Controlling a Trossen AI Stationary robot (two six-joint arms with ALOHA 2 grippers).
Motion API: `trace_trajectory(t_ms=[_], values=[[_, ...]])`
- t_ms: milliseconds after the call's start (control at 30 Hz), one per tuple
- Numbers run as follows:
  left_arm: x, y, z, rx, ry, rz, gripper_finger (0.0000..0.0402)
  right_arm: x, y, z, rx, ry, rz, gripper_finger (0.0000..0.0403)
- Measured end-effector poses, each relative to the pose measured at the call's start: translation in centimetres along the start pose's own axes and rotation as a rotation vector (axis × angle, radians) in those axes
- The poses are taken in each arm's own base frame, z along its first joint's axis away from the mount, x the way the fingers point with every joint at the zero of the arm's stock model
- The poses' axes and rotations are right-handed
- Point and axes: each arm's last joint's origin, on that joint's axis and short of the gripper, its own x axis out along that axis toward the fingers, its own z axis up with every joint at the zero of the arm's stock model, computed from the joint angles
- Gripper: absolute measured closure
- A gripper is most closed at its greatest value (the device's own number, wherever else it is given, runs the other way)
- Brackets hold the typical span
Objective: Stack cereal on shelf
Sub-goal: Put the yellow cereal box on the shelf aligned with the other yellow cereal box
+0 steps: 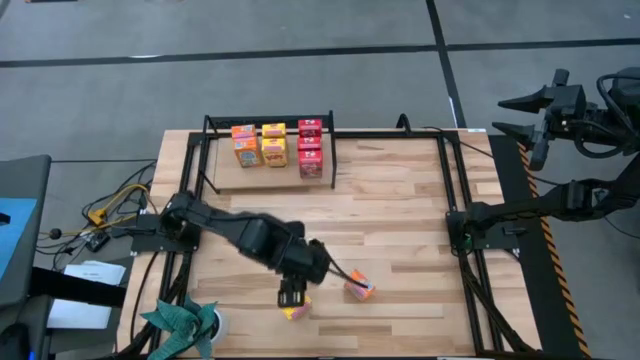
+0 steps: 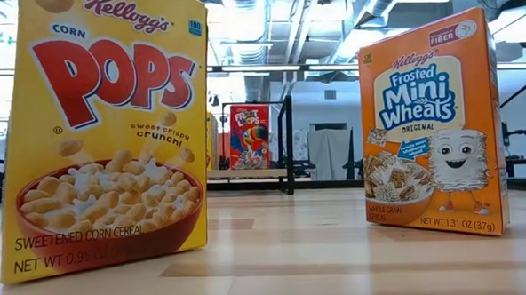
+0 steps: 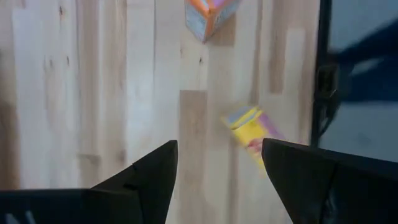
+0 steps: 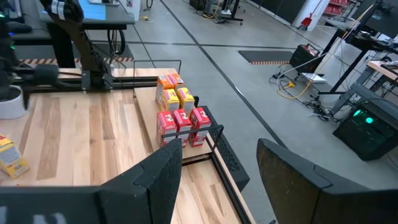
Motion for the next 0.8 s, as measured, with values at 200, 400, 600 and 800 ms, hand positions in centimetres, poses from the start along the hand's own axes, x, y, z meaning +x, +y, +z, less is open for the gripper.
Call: trace_trajectory(t_ms=[200, 400, 600, 800], values=[[1.0, -2.8, -0.9, -0.249, -0.032, 0.021, 0.0177, 0.0, 0.0, 0.0, 0.0, -0.001, 0.0, 0.0171], [3.1, -6.3, -2.2, -0.35, 0.004, 0.035, 0.0177, -0.2, 0.0, -0.1, 0.001, -0.006, 0.0, 0.0171], [6.4, -8.6, -3.1, -0.371, 0.065, 0.075, 0.0177, -0.8, 0.0, -0.3, 0.003, -0.02, -0.003, 0.0171], [8.6, -9.2, -3.3, -0.345, 0.096, 0.111, 0.0177, -1.1, 0.0, -0.4, 0.003, -0.025, -0.004, 0.0171]])
